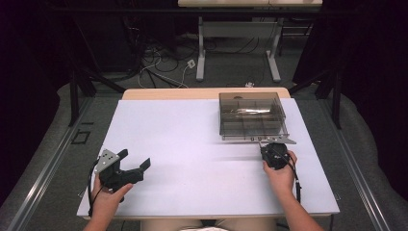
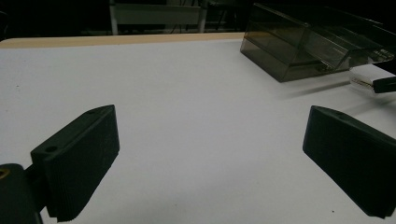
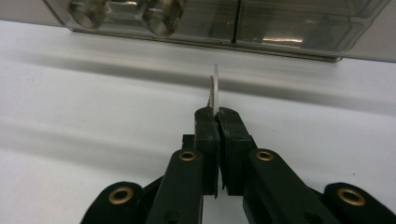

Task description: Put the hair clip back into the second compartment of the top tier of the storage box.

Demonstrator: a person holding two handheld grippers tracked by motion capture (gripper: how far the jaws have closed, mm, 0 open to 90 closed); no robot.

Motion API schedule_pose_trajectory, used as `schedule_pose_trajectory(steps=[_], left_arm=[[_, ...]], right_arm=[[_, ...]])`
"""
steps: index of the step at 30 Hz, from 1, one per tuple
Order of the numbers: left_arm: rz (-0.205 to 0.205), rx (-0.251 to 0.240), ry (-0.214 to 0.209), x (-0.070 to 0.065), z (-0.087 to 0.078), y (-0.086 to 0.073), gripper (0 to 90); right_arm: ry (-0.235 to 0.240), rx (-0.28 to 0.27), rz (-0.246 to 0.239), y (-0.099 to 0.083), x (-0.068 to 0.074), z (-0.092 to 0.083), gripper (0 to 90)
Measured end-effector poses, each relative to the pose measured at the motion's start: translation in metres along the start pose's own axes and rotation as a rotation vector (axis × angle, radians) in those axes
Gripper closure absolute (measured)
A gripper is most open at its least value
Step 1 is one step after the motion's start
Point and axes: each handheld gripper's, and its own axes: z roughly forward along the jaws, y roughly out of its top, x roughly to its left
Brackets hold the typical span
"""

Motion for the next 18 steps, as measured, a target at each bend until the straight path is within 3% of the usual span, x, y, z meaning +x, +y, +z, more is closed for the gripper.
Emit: schedule_pose_trajectory(steps=[18], left_arm=[[0.003,-0.008,0.007,0.0,0.0,0.0,3.6]], right_arm=[[0.096,-0.022,-0.003,0.001,0.007,-0.016,87.3]])
